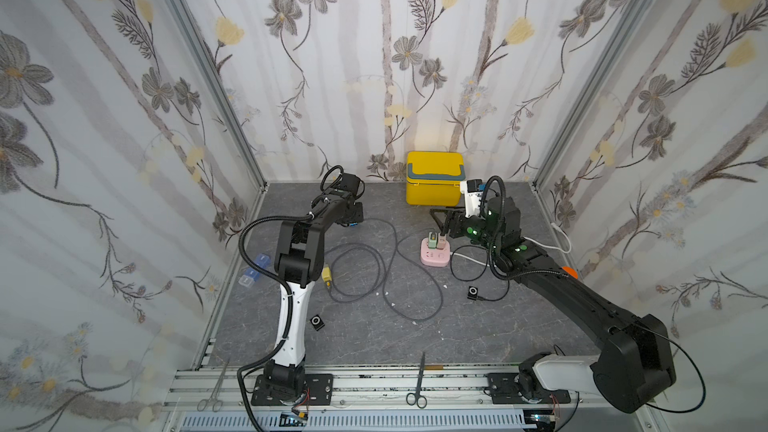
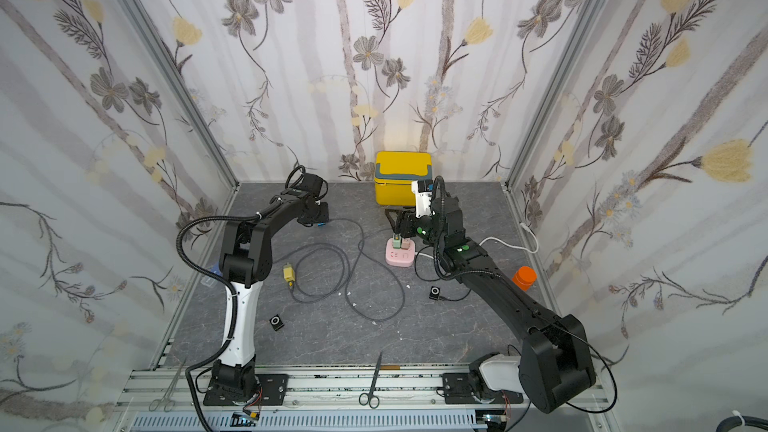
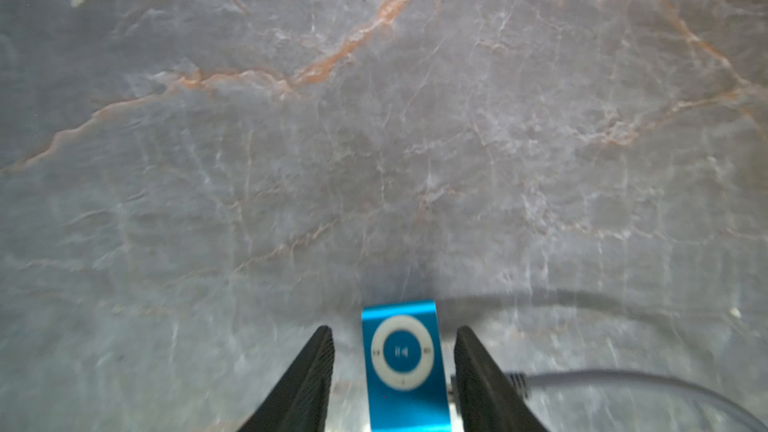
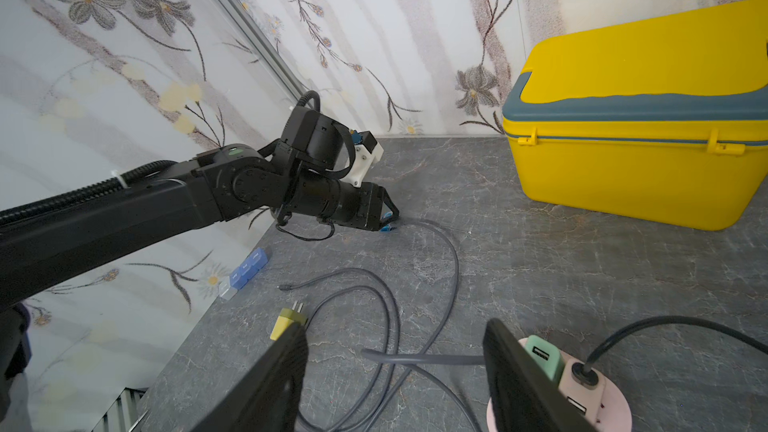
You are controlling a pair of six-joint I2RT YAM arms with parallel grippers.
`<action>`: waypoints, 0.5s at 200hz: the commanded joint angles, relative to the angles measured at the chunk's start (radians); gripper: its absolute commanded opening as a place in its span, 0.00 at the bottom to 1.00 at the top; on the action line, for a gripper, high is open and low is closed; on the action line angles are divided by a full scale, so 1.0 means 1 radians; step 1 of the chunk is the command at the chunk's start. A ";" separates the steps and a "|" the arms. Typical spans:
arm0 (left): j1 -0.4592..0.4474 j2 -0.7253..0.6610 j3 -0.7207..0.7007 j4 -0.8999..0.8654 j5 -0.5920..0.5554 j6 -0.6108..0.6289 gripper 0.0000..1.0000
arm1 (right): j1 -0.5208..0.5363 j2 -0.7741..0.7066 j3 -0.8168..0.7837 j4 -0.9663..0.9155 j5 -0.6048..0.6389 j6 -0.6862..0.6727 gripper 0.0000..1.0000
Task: Charge mp3
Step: Place the MP3 player at the center of the board.
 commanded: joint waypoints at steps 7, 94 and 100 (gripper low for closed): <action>0.003 -0.197 -0.125 -0.003 0.041 0.008 0.62 | 0.010 0.003 -0.019 0.042 -0.044 0.012 0.67; 0.004 -0.792 -0.862 0.016 -0.026 -0.160 0.70 | 0.211 0.001 -0.079 0.024 0.030 0.012 0.64; 0.005 -0.811 -0.887 0.021 -0.020 -0.170 0.70 | 0.217 0.002 -0.092 0.040 0.019 0.028 0.64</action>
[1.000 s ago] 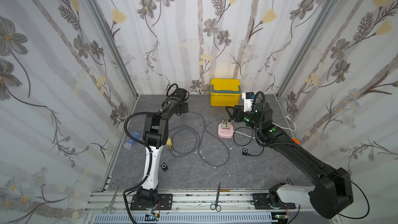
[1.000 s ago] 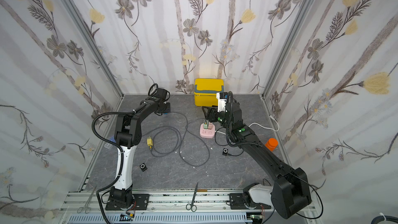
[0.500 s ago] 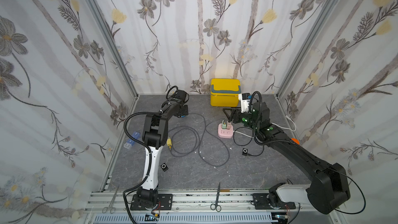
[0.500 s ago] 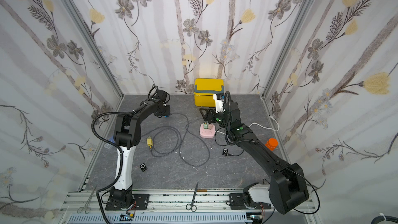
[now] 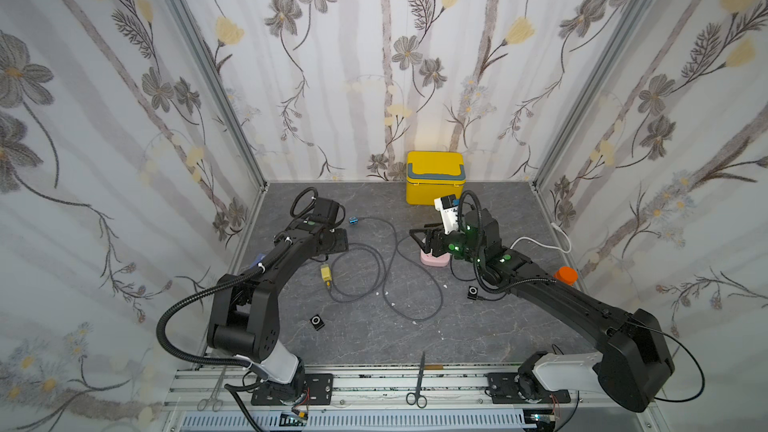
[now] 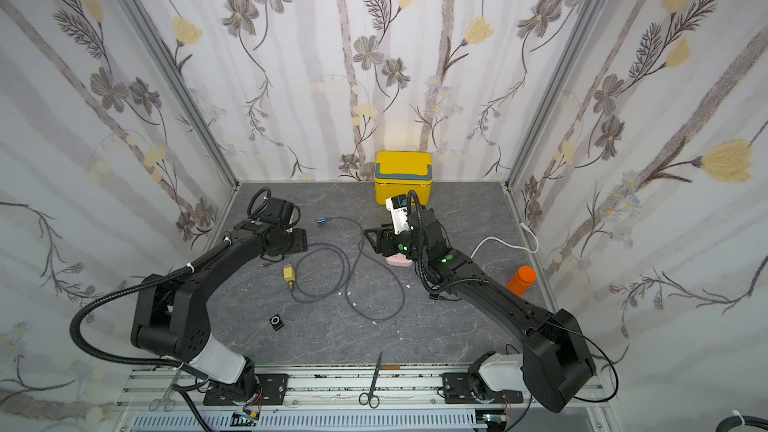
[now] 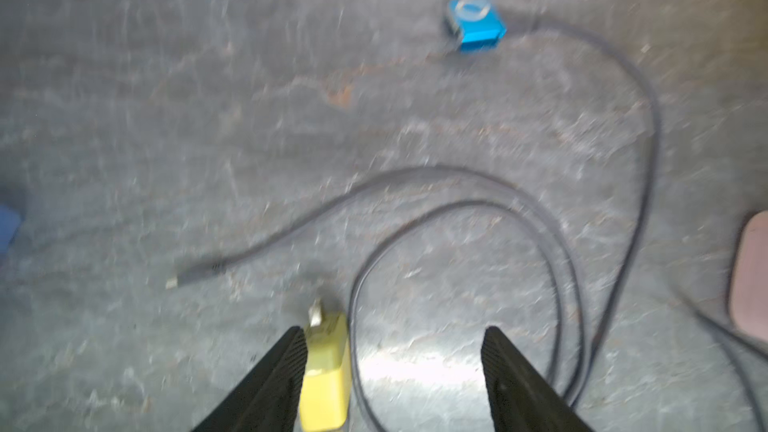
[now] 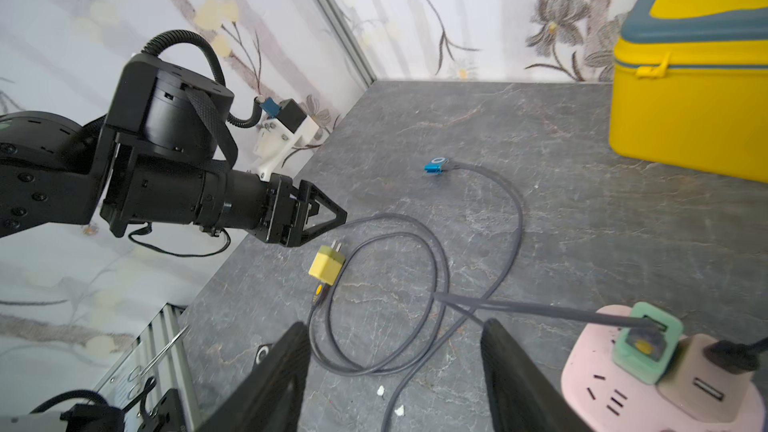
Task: Charge mp3
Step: Place the MP3 player at the center of the board, then pick up the plug from the center of the board.
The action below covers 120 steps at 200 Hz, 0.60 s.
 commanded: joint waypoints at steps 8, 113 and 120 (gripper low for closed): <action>0.003 -0.087 -0.133 0.026 -0.006 -0.083 0.71 | 0.032 0.002 -0.050 0.074 -0.031 0.065 0.63; 0.113 0.008 -0.234 0.189 0.154 -0.078 0.54 | 0.113 0.002 -0.126 0.171 -0.066 0.121 0.59; 0.117 0.016 -0.236 0.198 0.161 -0.080 0.51 | 0.115 0.000 -0.128 0.171 -0.066 0.123 0.58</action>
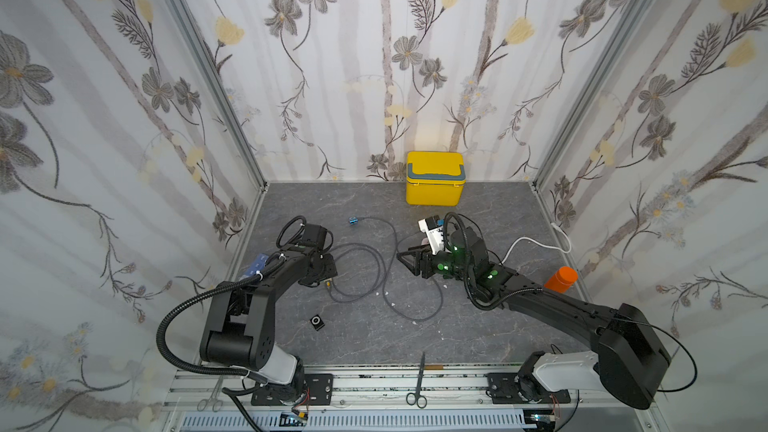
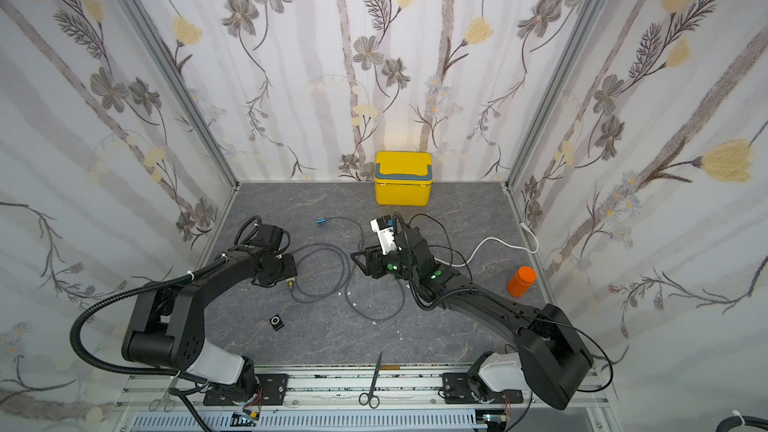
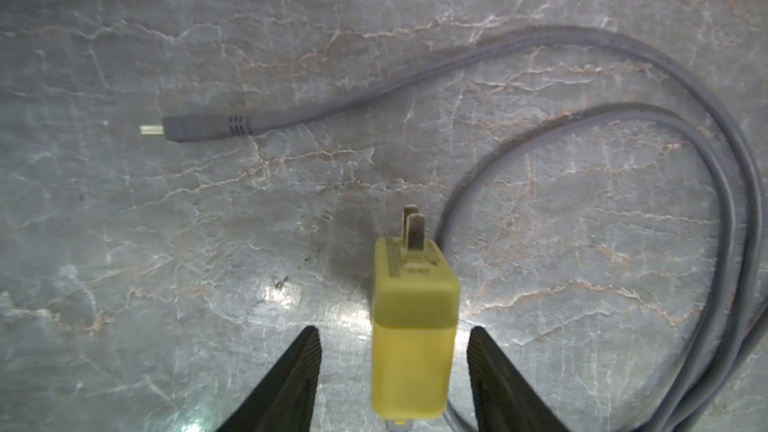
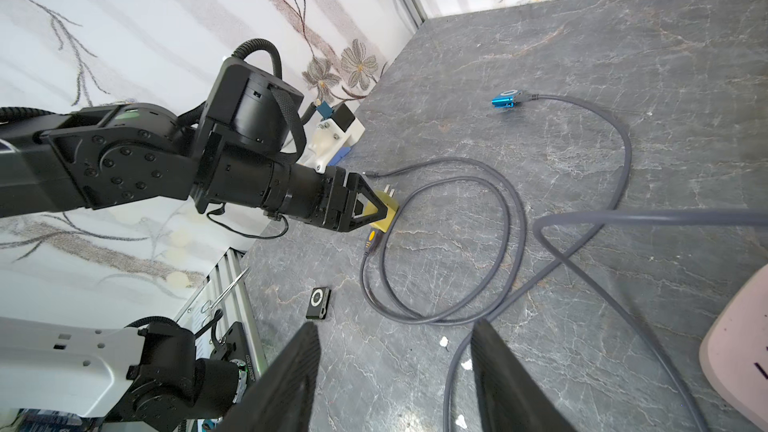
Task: Charge mp3
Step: Pick up the plug from the center of the board.
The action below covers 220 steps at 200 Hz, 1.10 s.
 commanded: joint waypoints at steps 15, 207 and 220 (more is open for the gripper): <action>0.018 0.028 -0.006 0.078 0.087 -0.001 0.39 | 0.004 -0.019 -0.015 0.048 -0.003 0.020 0.59; 0.005 -0.610 -0.222 0.903 0.693 -0.453 0.08 | 0.136 -0.335 -0.346 0.470 -0.036 0.356 0.67; -0.055 -0.634 -0.241 0.986 0.650 -0.447 0.08 | 0.172 -0.321 -0.346 0.554 -0.041 0.372 0.69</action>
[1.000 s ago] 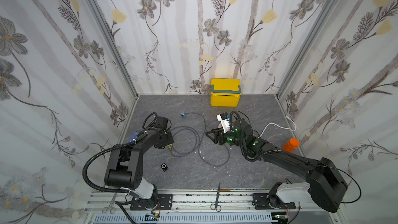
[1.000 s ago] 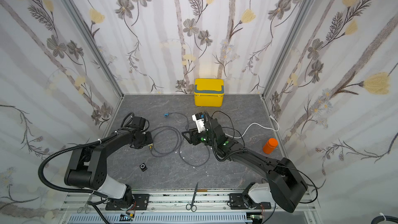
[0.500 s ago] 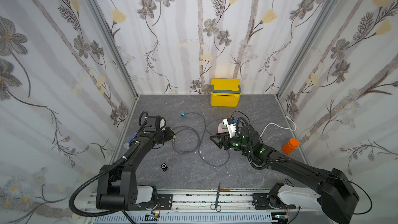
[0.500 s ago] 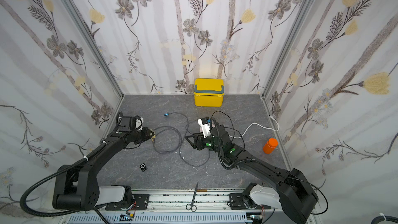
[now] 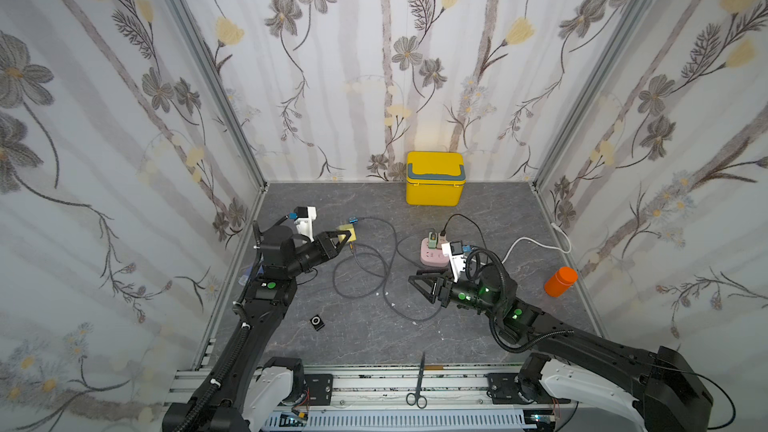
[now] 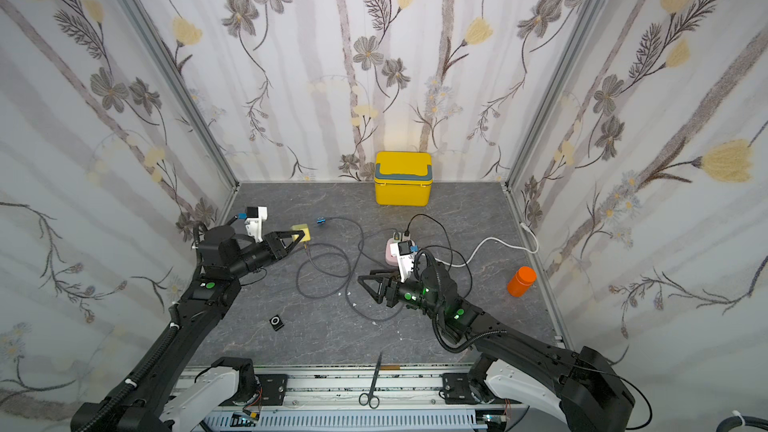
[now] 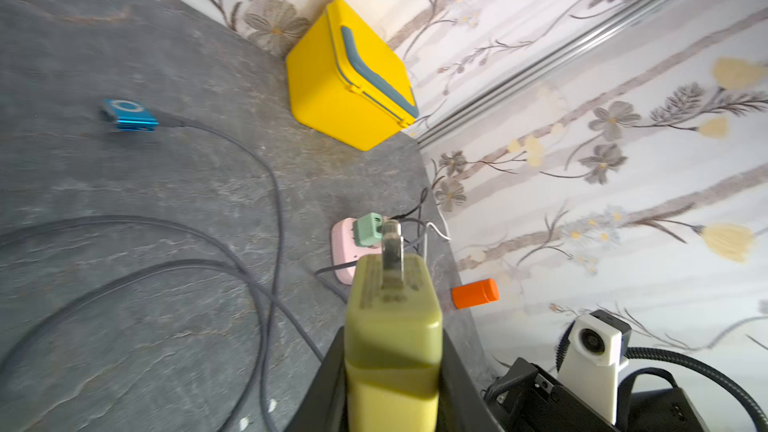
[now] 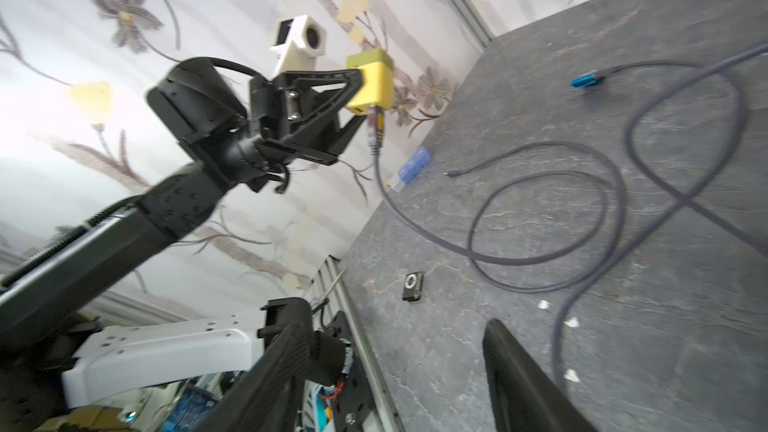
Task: Charge mp3
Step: Pick up the plug from the center of the board.
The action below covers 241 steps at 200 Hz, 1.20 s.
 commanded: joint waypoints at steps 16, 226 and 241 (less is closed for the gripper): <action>-0.135 -0.048 -0.033 0.397 -0.085 -0.065 0.08 | 0.069 0.042 -0.010 0.387 -0.060 0.141 0.70; -0.442 -0.200 -0.279 0.661 -0.456 -0.322 0.09 | 0.174 0.643 0.142 1.263 0.326 0.154 0.74; -0.453 -0.195 -0.283 0.666 -0.462 -0.327 0.09 | 0.167 0.652 0.161 1.263 0.334 0.156 0.74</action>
